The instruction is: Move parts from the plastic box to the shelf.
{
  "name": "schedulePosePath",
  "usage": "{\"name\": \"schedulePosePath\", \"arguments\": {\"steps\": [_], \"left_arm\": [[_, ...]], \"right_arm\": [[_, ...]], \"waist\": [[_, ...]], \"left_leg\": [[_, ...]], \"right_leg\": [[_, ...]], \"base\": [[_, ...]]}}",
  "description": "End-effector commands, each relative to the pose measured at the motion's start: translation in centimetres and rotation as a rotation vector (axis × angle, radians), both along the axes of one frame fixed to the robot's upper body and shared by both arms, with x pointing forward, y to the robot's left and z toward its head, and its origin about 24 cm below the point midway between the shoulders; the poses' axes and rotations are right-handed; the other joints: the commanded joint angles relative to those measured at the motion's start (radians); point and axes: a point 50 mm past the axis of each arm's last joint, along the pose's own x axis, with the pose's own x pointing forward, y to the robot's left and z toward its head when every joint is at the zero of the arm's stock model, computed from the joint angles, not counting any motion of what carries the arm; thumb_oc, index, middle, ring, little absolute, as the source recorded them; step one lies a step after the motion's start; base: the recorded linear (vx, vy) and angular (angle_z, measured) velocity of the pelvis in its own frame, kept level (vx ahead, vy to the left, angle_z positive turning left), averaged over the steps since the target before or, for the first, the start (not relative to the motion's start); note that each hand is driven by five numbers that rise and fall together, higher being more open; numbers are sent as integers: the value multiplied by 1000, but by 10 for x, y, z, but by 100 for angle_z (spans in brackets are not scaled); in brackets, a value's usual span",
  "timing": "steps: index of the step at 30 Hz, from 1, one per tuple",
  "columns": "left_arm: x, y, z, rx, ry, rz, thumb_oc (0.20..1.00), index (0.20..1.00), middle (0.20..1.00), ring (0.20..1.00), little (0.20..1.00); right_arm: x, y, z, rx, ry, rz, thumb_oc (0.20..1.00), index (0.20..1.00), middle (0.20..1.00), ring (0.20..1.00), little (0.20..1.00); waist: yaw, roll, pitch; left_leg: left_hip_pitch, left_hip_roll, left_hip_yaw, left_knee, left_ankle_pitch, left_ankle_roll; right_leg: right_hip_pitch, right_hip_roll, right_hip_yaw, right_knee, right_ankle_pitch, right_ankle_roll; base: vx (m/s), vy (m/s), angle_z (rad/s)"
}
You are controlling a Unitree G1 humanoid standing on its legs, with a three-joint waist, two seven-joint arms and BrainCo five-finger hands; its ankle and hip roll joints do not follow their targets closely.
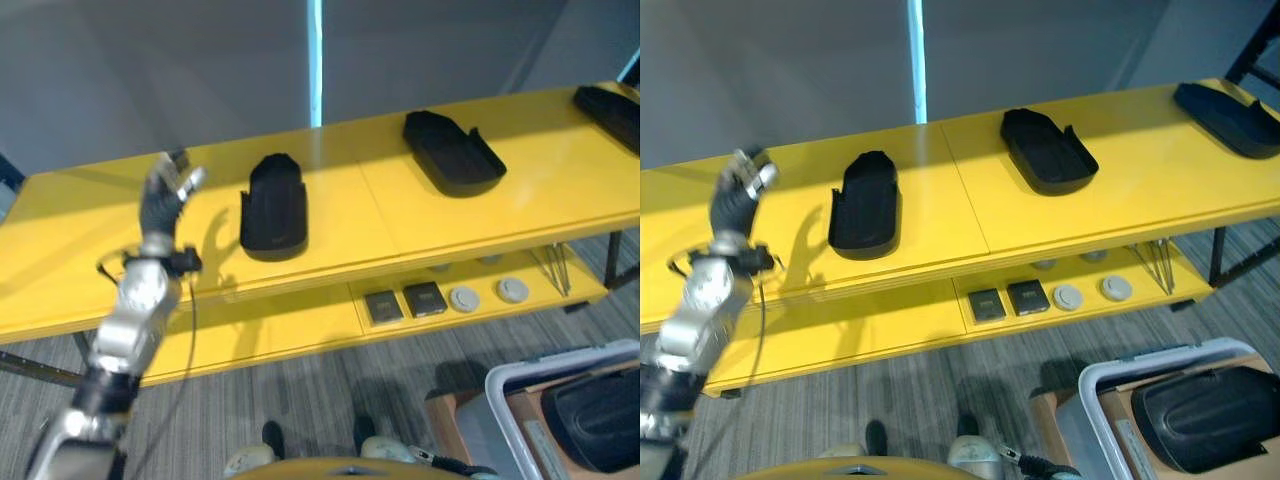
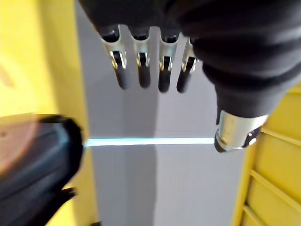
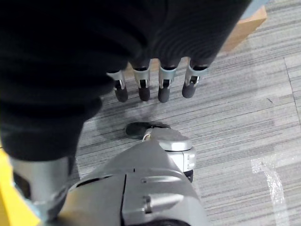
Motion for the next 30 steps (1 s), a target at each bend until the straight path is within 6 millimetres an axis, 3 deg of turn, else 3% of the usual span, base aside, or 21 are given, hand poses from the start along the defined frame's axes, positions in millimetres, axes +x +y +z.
{"name": "schedulePosePath", "arguments": {"steps": [1, 3, 10, 21, 30], "left_arm": [[4, -11, 24, 40, -166, -140, 200, 200, 200, 200, 200], [-4, -21, 5, 20, -103, -210, 200, 200, 200, 200, 200], [-14, -40, -17, 41, -28, -332, 200, 200, 200, 200, 200], [1, -61, -9, -25, -28, -330, 200, 200, 200, 200, 200], [18, -70, -6, 19, 16, -241, 200, 200, 200, 200, 200]], "right_arm": [[-3, 26, -7, 70, 37, -7, 1000, 1000, 1000, 1000, 1000], [-5, 25, -8, 67, 48, -14, 1000, 1000, 1000, 1000, 1000], [-6, 19, -7, 59, 56, -29, 1000, 1000, 1000, 1000, 1000], [-4, 19, -6, 55, 57, 12, 1000, 1000, 1000, 1000, 1000], [0, 16, -5, 44, 46, 44, 1000, 1000, 1000, 1000, 1000]], "waist": [[2, -19, 32], [10, -19, 38], [13, -13, 36], [-31, -6, 44], [-67, -2, 75]], "left_leg": [[-17, -39, -17, -2, -88, 24], [-19, -40, -18, -2, -93, 28], [-28, -45, -14, -2, -97, 31], [-34, -45, 10, -2, -102, 37], [-44, -43, 22, -2, -100, 39]], "right_leg": [[27, 17, -37, 2, -101, -13], [25, 17, -42, 2, -100, -11], [14, 12, -49, 2, -95, 0], [-10, 9, -22, 2, -81, 8], [-34, 12, 7, 2, -73, 5]], "base": [[-34, -4, 15], [-43, 7, 20], [-34, 11, 4], [14, 1, -1], [15, 4, -9]]}}
